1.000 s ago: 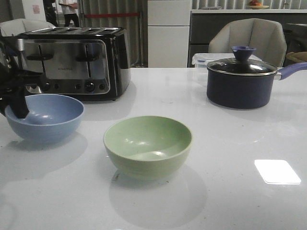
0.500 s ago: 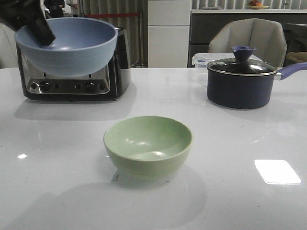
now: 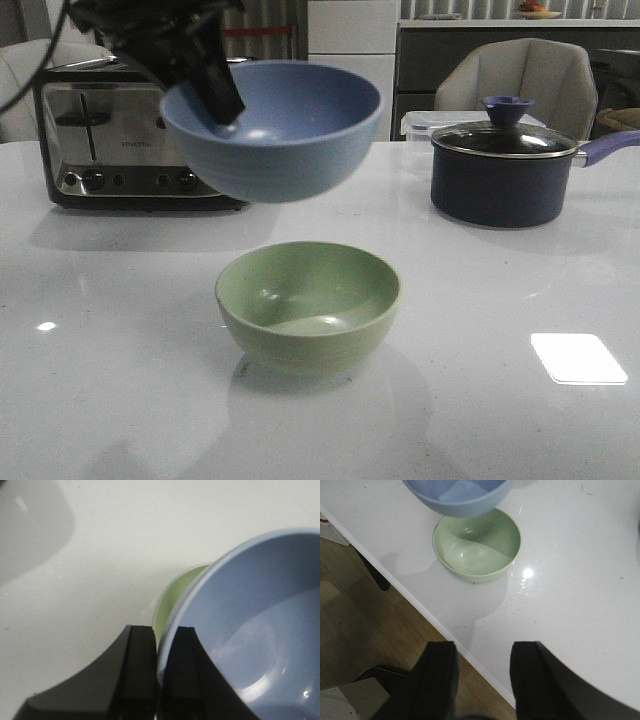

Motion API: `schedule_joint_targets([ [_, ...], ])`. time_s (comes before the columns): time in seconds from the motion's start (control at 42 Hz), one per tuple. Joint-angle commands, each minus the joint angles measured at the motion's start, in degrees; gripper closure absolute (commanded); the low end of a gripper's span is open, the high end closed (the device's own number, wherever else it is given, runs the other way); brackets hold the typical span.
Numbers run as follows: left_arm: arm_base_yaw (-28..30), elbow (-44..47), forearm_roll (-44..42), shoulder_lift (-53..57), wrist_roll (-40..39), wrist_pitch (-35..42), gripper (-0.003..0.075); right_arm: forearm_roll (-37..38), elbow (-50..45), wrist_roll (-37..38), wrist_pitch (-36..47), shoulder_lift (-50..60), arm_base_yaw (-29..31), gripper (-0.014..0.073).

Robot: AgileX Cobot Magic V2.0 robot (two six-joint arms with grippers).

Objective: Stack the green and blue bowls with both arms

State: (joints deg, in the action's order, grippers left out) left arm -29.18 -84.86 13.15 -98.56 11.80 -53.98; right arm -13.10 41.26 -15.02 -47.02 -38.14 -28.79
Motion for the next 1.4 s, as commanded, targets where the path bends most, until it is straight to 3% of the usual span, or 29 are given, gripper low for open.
schedule_joint_targets([
  [0.0, -0.60, -1.95, 3.76, -0.40, 0.07, 2.88, 0.0627, -0.38, 1.55, -0.75, 3.44, 0.13, -0.10, 0.0209],
  [0.357, -0.60, -2.00, 5.46, -8.23, 0.07, 3.43, 0.0594, -0.38, 1.55, -0.75, 3.44, 0.13, -0.10, 0.0209],
  [0.595, -0.60, -2.00, 5.97, -9.79, 0.07, 3.54, 0.0337, -0.38, 1.55, -0.75, 3.44, 0.13, -0.10, 0.0209],
  [0.69, -0.60, -2.36, 5.97, -9.67, 0.07, 3.54, 0.0273, -0.38, 1.55, -0.75, 3.44, 0.13, -0.10, 0.0209],
  [1.048, -0.60, -3.11, 4.56, 1.25, 1.13, 2.01, 0.0274, -0.38, 1.55, -0.75, 3.44, 0.13, -0.10, 0.0209],
  [1.381, -0.60, 12.27, 4.31, 24.62, 6.03, 7.67, 0.0274, -0.38, 1.55, -0.75, 3.44, 0.13, -0.10, 0.0209],
])
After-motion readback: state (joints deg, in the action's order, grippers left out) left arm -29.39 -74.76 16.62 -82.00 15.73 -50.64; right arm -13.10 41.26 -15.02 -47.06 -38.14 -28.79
